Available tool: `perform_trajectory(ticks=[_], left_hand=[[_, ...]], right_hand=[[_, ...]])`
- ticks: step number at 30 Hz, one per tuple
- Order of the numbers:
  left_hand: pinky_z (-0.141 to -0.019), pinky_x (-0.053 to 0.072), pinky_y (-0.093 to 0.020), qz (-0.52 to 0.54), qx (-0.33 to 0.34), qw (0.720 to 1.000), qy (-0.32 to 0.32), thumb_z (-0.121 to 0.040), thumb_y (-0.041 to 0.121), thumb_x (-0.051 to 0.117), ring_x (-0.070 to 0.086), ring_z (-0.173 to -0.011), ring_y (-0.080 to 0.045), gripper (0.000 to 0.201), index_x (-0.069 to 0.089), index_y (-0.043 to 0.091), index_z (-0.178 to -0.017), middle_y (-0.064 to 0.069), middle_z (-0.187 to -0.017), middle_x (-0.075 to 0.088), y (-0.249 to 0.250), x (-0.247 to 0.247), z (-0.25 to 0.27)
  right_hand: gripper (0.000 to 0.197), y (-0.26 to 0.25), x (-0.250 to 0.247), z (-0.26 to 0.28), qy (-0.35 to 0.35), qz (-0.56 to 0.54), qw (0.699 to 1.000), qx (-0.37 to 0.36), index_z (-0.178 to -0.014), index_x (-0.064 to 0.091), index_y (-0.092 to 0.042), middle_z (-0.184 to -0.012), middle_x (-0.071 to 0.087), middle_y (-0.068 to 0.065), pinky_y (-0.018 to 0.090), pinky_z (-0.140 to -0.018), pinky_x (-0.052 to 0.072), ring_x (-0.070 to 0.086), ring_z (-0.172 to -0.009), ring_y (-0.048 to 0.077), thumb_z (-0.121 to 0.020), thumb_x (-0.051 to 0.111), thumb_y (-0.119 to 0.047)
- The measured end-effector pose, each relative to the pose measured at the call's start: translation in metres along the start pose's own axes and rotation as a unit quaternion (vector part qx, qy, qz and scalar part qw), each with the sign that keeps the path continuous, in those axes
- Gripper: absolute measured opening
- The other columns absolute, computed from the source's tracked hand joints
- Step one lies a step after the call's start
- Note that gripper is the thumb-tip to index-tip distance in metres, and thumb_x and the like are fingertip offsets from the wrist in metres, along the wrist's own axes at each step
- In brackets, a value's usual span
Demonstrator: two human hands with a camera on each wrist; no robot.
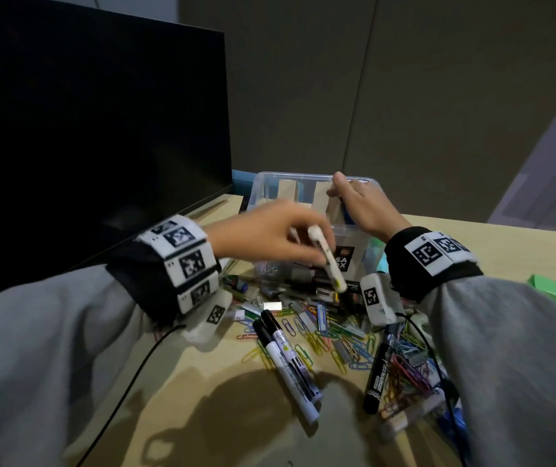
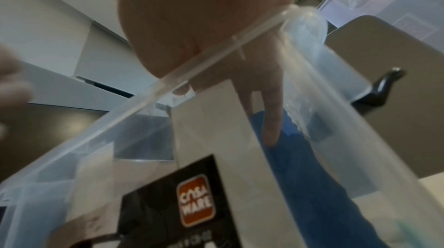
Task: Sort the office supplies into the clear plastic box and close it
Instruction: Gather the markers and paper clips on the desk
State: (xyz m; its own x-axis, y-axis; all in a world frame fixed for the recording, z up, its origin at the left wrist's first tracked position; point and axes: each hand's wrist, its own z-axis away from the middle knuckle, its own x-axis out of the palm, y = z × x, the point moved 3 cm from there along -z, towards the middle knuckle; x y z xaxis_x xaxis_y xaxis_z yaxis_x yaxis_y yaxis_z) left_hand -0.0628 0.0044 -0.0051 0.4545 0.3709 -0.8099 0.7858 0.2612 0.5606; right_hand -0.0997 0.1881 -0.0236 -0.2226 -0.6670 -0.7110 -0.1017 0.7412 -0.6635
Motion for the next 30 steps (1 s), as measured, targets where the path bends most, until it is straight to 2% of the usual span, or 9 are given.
perform_trajectory(ticks=[3, 6, 9, 12, 14, 18, 23, 27, 30], left_hand=[[-0.082, 0.057, -0.036, 0.1, -0.014, 0.987, 0.127, -0.09, 0.017, 0.067, 0.067, -0.088, -0.015, 0.016, 0.067, 0.008, -0.102, -0.004, -0.095, 0.069, -0.001, -0.03, -0.003], [-0.075, 0.056, -0.028, 0.166, -0.017, 0.944, 0.284, -0.096, 0.018, 0.059, 0.067, -0.087, -0.014, 0.006, 0.062, 0.014, -0.098, -0.001, -0.093, 0.067, -0.007, -0.051, -0.009], [-0.07, 0.056, -0.023, 0.21, -0.027, 0.881, 0.422, -0.098, 0.017, 0.056, 0.071, -0.084, -0.016, 0.006, 0.058, 0.013, -0.095, -0.006, -0.092, 0.069, -0.015, -0.058, -0.02], [-0.07, 0.06, -0.031, 0.158, -0.073, 0.857, 0.485, -0.095, 0.02, 0.062, 0.072, -0.077, -0.014, 0.01, 0.06, 0.011, -0.098, -0.008, -0.086, 0.071, -0.028, -0.052, -0.034], [-0.074, 0.059, -0.036, 0.102, -0.117, 0.858, 0.489, -0.092, 0.023, 0.065, 0.071, -0.073, -0.013, 0.02, 0.058, 0.013, -0.108, -0.004, -0.081, 0.071, -0.037, -0.046, -0.043], [-0.078, 0.054, -0.037, -0.079, -0.189, 0.882, 0.425, -0.094, 0.03, 0.063, 0.067, -0.082, -0.018, 0.048, 0.044, 0.019, -0.136, 0.001, -0.086, 0.067, -0.044, -0.035, -0.056], [-0.084, 0.052, -0.04, -0.195, -0.214, 0.901, 0.323, -0.097, 0.035, 0.057, 0.064, -0.102, -0.025, 0.038, 0.05, 0.023, -0.132, -0.005, -0.112, 0.068, -0.051, -0.027, -0.067], [-0.1, 0.042, -0.046, -0.206, -0.239, 0.92, 0.231, -0.099, 0.039, 0.05, 0.044, -0.127, -0.024, 0.044, 0.047, 0.027, -0.141, -0.004, -0.119, 0.065, -0.061, -0.019, -0.068], [-0.103, 0.039, -0.044, -0.222, -0.234, 0.925, 0.203, -0.099, 0.04, 0.049, 0.038, -0.13, -0.024, 0.044, 0.047, 0.027, -0.142, -0.002, -0.126, 0.061, -0.059, -0.018, -0.062]], right_hand=[[0.063, -0.001, -0.001, -0.001, 0.008, -0.002, 1.0, -0.005, -0.118, 0.067, -0.003, -0.127, 0.064, 0.005, 0.041, -0.109, 0.037, 0.056, -0.119, 0.019, -0.103, 0.025, -0.048], [0.059, -0.002, -0.001, -0.001, 0.007, -0.003, 1.0, -0.008, -0.114, 0.068, -0.004, -0.119, 0.067, 0.004, 0.037, -0.105, 0.039, 0.057, -0.114, 0.019, -0.104, 0.026, -0.044], [0.046, -0.005, -0.002, 0.002, 0.004, 0.014, 1.0, -0.017, -0.084, 0.064, -0.024, -0.086, 0.061, -0.006, 0.032, -0.087, 0.039, 0.053, -0.089, 0.018, -0.106, 0.026, -0.036], [0.054, -0.005, -0.002, 0.002, 0.001, 0.004, 1.0, -0.008, -0.108, 0.069, -0.011, -0.108, 0.066, 0.003, 0.037, -0.099, 0.041, 0.057, -0.104, 0.018, -0.104, 0.024, -0.042], [0.062, -0.002, 0.0, 0.001, -0.001, 0.011, 1.0, 0.002, -0.12, 0.066, -0.008, -0.119, 0.066, 0.005, 0.041, -0.106, 0.039, 0.057, -0.113, 0.019, -0.103, 0.022, -0.049], [0.064, 0.001, 0.001, -0.001, 0.003, 0.023, 1.0, -0.001, -0.121, 0.066, -0.01, -0.113, 0.069, 0.006, 0.04, -0.105, 0.04, 0.058, -0.11, 0.018, -0.102, 0.021, -0.051], [0.062, -0.001, 0.001, 0.0, 0.007, 0.03, 1.0, -0.007, -0.117, 0.067, -0.01, -0.109, 0.07, 0.01, 0.041, -0.101, 0.042, 0.06, -0.106, 0.02, -0.103, 0.021, -0.05], [0.059, -0.002, 0.0, 0.001, 0.007, 0.03, 0.999, -0.01, -0.114, 0.067, -0.01, -0.109, 0.07, 0.01, 0.04, -0.1, 0.042, 0.06, -0.105, 0.021, -0.103, 0.023, -0.048], [0.06, -0.002, 0.0, 0.002, 0.002, 0.039, 0.999, -0.012, -0.113, 0.067, -0.01, -0.109, 0.069, 0.011, 0.04, -0.1, 0.042, 0.06, -0.106, 0.021, -0.103, 0.022, -0.047]])
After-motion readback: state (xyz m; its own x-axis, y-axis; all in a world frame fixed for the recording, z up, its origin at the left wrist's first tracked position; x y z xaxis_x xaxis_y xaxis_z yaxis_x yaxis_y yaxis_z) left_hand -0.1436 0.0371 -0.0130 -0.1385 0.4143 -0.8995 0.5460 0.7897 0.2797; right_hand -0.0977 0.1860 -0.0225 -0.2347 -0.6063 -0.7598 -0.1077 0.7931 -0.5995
